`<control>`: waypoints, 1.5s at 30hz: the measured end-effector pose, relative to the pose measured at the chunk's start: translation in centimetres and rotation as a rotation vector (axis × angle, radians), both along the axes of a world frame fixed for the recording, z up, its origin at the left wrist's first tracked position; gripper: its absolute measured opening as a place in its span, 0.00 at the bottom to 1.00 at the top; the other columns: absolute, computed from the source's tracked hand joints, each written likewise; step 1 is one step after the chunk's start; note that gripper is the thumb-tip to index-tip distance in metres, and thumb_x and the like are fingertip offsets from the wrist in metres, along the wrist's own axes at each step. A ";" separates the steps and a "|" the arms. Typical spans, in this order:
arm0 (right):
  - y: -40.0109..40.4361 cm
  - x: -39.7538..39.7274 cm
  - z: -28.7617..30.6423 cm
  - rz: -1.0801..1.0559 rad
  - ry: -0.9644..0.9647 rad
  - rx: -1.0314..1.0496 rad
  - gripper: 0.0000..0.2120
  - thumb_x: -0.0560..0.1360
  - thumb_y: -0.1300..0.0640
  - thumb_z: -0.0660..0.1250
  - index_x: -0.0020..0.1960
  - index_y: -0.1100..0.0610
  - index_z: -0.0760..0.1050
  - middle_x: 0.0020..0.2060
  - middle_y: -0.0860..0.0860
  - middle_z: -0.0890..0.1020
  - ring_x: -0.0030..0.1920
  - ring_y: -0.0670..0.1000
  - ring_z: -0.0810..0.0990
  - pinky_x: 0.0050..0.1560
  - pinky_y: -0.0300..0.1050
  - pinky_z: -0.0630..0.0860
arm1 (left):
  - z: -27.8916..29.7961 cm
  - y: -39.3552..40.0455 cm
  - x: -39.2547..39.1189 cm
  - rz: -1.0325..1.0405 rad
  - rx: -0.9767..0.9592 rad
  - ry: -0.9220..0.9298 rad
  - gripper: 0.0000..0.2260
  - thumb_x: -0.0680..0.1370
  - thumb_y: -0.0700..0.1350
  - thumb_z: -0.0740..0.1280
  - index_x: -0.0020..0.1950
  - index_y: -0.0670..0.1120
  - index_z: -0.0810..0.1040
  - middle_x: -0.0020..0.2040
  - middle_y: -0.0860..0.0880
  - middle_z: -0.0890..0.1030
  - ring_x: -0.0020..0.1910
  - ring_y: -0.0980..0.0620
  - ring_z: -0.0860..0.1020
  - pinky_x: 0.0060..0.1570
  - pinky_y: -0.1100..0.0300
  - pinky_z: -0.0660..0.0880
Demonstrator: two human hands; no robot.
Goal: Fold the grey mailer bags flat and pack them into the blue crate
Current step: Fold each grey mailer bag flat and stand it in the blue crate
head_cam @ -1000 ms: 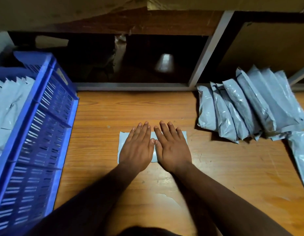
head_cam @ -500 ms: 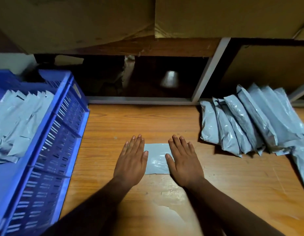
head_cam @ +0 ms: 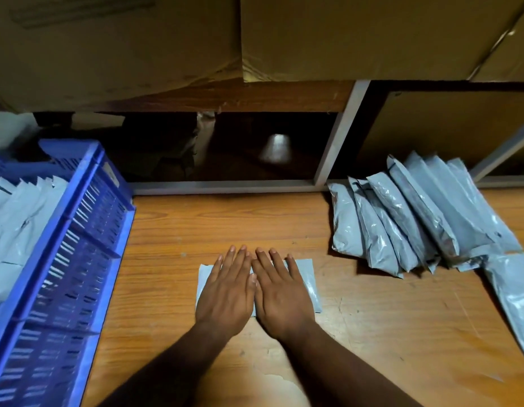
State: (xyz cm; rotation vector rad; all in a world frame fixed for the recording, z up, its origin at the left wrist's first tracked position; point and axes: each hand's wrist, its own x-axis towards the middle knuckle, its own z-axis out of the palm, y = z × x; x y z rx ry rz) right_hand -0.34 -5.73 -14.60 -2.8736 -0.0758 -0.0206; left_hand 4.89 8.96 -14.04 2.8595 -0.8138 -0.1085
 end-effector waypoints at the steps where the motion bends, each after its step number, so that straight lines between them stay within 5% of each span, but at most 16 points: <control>1: -0.1 0.2 0.1 -0.004 -0.002 0.003 0.26 0.87 0.49 0.46 0.83 0.53 0.57 0.82 0.50 0.60 0.83 0.54 0.55 0.81 0.60 0.50 | 0.1 -0.2 0.2 0.004 0.006 -0.003 0.27 0.87 0.51 0.42 0.77 0.40 0.69 0.78 0.43 0.68 0.79 0.45 0.63 0.76 0.46 0.57; 6: -0.7 0.2 -0.3 0.016 0.057 -0.009 0.28 0.87 0.44 0.41 0.84 0.52 0.55 0.83 0.48 0.55 0.83 0.52 0.52 0.81 0.58 0.46 | -0.1 0.6 0.2 0.036 0.045 0.050 0.32 0.86 0.58 0.38 0.80 0.42 0.65 0.81 0.45 0.64 0.81 0.46 0.60 0.77 0.48 0.52; 11: -3.4 -1.5 0.0 -0.190 0.015 0.035 0.30 0.86 0.41 0.39 0.84 0.51 0.51 0.83 0.47 0.52 0.83 0.51 0.47 0.82 0.55 0.43 | -0.2 3.3 0.3 0.064 0.024 0.056 0.39 0.80 0.66 0.28 0.84 0.47 0.48 0.84 0.50 0.48 0.82 0.52 0.43 0.78 0.51 0.38; 14: -2.7 -1.7 0.2 -0.189 0.044 0.047 0.29 0.86 0.42 0.40 0.84 0.52 0.52 0.83 0.49 0.54 0.83 0.52 0.48 0.82 0.57 0.44 | 0.2 3.4 -0.3 0.066 -0.021 0.111 0.43 0.76 0.69 0.25 0.84 0.49 0.49 0.84 0.52 0.46 0.82 0.52 0.38 0.80 0.51 0.37; 17: -2.8 -1.9 1.0 -0.196 0.036 0.069 0.30 0.86 0.40 0.41 0.84 0.50 0.52 0.84 0.48 0.53 0.83 0.51 0.47 0.82 0.57 0.41 | 1.2 3.3 -0.1 0.163 -0.208 0.193 0.35 0.78 0.72 0.44 0.77 0.55 0.67 0.84 0.52 0.53 0.82 0.52 0.39 0.79 0.50 0.43; 20: -3.2 -2.0 2.2 -0.193 -0.030 0.131 0.28 0.83 0.38 0.52 0.79 0.50 0.63 0.79 0.47 0.66 0.80 0.51 0.59 0.81 0.58 0.46 | 3.0 3.4 1.3 0.258 -0.283 0.313 0.16 0.75 0.65 0.69 0.56 0.58 0.77 0.77 0.54 0.66 0.82 0.50 0.50 0.79 0.49 0.45; 23: -3.4 -2.3 3.3 -0.161 -0.139 0.191 0.28 0.77 0.34 0.64 0.71 0.48 0.73 0.64 0.44 0.79 0.67 0.48 0.74 0.80 0.62 0.52 | 5.4 4.1 2.3 0.250 -0.303 0.422 0.14 0.71 0.61 0.76 0.44 0.56 0.76 0.53 0.62 0.79 0.63 0.57 0.74 0.77 0.45 0.50; 26: -4.0 -1.8 4.9 -0.027 -0.137 0.137 0.28 0.74 0.30 0.66 0.66 0.47 0.78 0.53 0.44 0.80 0.57 0.47 0.76 0.76 0.59 0.60 | 7.0 4.8 1.9 0.225 -0.328 0.460 0.13 0.70 0.58 0.78 0.43 0.56 0.78 0.42 0.60 0.81 0.49 0.60 0.77 0.71 0.49 0.62; 30: -4.2 -0.4 8.6 0.221 0.064 0.142 0.23 0.76 0.33 0.63 0.66 0.43 0.77 0.56 0.42 0.77 0.55 0.47 0.76 0.49 0.45 0.72 | 8.2 5.0 0.2 0.135 -0.358 0.407 0.11 0.71 0.56 0.78 0.45 0.56 0.77 0.45 0.60 0.81 0.52 0.64 0.77 0.76 0.52 0.50; 34: -2.9 0.4 9.9 0.312 0.045 0.156 0.13 0.78 0.41 0.64 0.60 0.44 0.76 0.54 0.43 0.81 0.52 0.50 0.79 0.42 0.46 0.69 | 10.9 5.8 0.5 0.013 -0.275 0.253 0.10 0.73 0.56 0.75 0.47 0.58 0.75 0.49 0.64 0.78 0.57 0.68 0.71 0.77 0.54 0.39; 39: -0.5 0.5 10.7 0.134 -0.031 0.337 0.10 0.75 0.43 0.66 0.55 0.44 0.77 0.51 0.42 0.82 0.50 0.48 0.79 0.42 0.46 0.71 | 12.7 8.3 1.5 -0.068 -0.389 -0.038 0.16 0.77 0.53 0.72 0.63 0.58 0.75 0.64 0.60 0.75 0.70 0.58 0.70 0.76 0.42 0.57; 45: 3.5 1.5 13.7 0.035 -0.059 0.627 0.07 0.75 0.45 0.69 0.52 0.44 0.79 0.47 0.39 0.84 0.36 0.44 0.80 0.37 0.46 0.76 | 16.7 11.8 4.3 -0.108 -0.531 -0.210 0.21 0.77 0.50 0.71 0.70 0.49 0.76 0.72 0.53 0.74 0.75 0.53 0.69 0.73 0.50 0.63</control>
